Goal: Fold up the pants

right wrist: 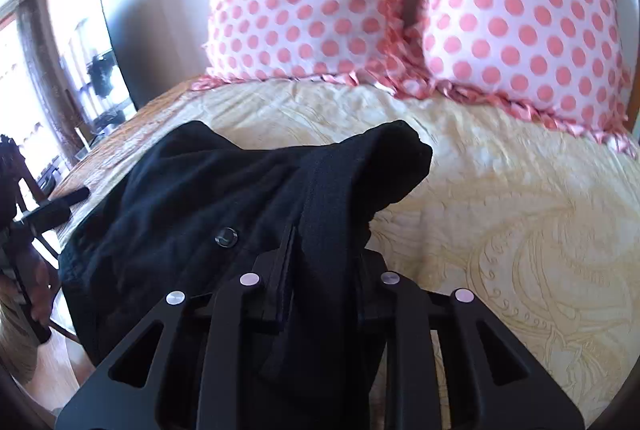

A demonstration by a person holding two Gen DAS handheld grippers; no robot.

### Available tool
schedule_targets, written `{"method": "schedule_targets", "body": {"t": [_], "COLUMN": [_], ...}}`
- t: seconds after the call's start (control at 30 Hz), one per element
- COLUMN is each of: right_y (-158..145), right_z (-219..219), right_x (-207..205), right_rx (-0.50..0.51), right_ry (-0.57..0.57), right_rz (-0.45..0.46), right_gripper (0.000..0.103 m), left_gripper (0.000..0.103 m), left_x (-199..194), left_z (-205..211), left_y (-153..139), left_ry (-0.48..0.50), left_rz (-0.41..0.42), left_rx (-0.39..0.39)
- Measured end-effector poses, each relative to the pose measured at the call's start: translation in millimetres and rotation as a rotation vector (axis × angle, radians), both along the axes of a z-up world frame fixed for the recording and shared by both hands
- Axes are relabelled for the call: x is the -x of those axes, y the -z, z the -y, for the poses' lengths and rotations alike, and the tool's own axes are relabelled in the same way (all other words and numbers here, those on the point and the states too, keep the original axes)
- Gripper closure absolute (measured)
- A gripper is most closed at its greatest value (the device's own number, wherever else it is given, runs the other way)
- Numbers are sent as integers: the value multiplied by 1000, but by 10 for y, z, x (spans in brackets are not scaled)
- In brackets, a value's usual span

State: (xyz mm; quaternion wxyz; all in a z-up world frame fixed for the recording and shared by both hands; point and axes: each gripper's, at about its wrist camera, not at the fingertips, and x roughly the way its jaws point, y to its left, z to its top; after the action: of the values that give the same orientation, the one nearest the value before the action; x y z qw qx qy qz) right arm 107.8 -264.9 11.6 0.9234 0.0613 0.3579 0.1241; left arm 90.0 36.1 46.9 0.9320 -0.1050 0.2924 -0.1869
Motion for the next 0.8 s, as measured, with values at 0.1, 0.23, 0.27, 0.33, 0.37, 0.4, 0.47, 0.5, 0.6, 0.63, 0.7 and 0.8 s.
{"method": "schedule_targets", "body": {"t": [0.1, 0.23, 0.27, 0.33, 0.37, 0.4, 0.47, 0.5, 0.6, 0.63, 0.7, 0.8], "right_y": [5, -4, 9, 18, 30, 37, 52, 61, 111, 124, 157, 138], "right_z": [37, 43, 53, 65, 72, 74, 101, 115, 196, 214, 265, 252], "right_x": [17, 33, 21, 19, 5, -8, -32, -62, -127, -141, -162, -125], "right_rx": [-36, -30, -32, -37, -40, -43, -59, -69, -117, -132, -174, -168], "right_ry": [7, 7, 7, 8, 9, 9, 10, 10, 22, 25, 23, 5], "right_rz": [-10, -16, -19, -24, -27, -30, -39, -45, -75, -82, -90, -62], "right_gripper": [79, 79, 79, 79, 79, 78, 78, 77, 71, 68, 68, 73], "left_gripper": [6, 21, 26, 27, 28, 30, 30, 32, 37, 39, 53, 91], "left_x": [-334, -819, -937, -1036, -1091, -1130, -1142, -1153, -1180, -1190, -1214, -1213], "left_z": [-160, -245, -238, -181, -154, -127, -95, -91, -90, -85, -81, -72], "left_y": [-51, 90, 149, 229, 266, 301, 349, 353, 354, 345, 344, 335], "left_ry": [-27, 28, 44, 70, 84, 89, 100, 101, 98, 92, 79, 60], "left_rz": [-63, -239, -293, -342, -363, -383, -402, -400, -404, -404, -398, -375], "left_rx": [-18, 16, 26, 34, 33, 26, 17, 15, 18, 18, 5, -8]}}
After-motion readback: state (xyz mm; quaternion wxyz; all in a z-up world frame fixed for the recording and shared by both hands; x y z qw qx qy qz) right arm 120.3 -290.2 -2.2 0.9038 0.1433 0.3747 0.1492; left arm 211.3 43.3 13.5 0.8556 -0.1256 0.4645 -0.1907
